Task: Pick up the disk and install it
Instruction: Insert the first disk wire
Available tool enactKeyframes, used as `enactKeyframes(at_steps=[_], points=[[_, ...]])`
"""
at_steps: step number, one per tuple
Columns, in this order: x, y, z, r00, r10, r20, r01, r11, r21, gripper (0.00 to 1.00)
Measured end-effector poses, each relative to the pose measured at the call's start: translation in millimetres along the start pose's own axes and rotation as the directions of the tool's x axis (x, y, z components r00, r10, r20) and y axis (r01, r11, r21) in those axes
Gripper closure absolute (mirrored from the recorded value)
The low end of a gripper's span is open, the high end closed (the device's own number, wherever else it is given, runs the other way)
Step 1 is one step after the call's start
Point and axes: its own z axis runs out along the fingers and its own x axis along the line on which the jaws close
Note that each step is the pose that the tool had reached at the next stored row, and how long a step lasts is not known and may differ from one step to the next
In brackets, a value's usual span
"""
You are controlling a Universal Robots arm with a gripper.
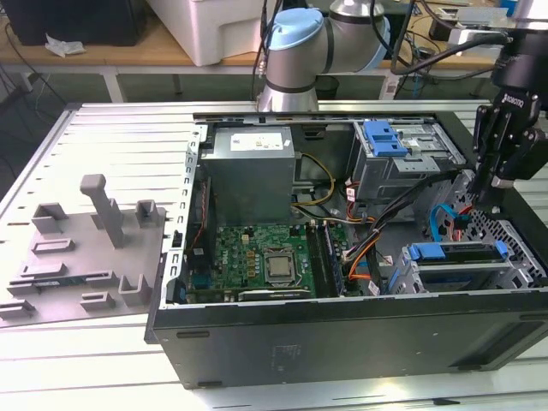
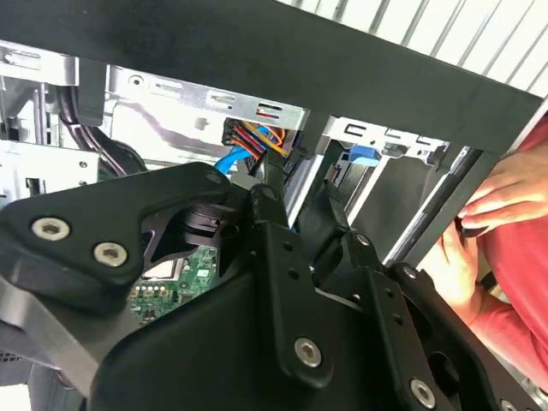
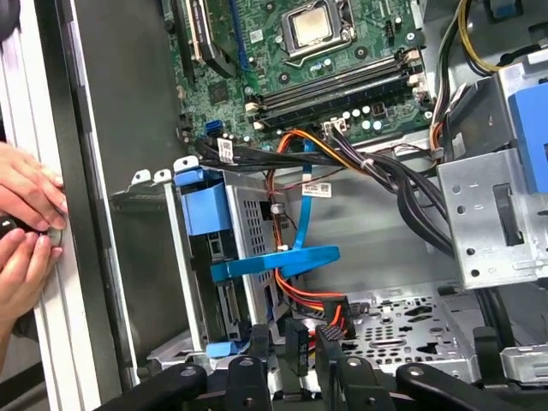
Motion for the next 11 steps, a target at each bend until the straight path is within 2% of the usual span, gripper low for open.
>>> enactKeyframes(at_steps=[3,6,8,11], points=[[-3.8,-3.6,3.3,0.9998,0.019,-0.0095,-0.020,0.9997,-0.0116,0.65],[-7.5,-7.4,6.3,0.9993,0.034,-0.0114,-0.035,0.9991,-0.0226,0.65],[-11.0,-6.9,7.4,0.9992,0.036,-0.0174,-0.037,0.9989,-0.0297,0.65],[-20.6,-5.0,6.1,0.9989,0.035,-0.0306,-0.037,0.9986,-0.0386,0.65]])
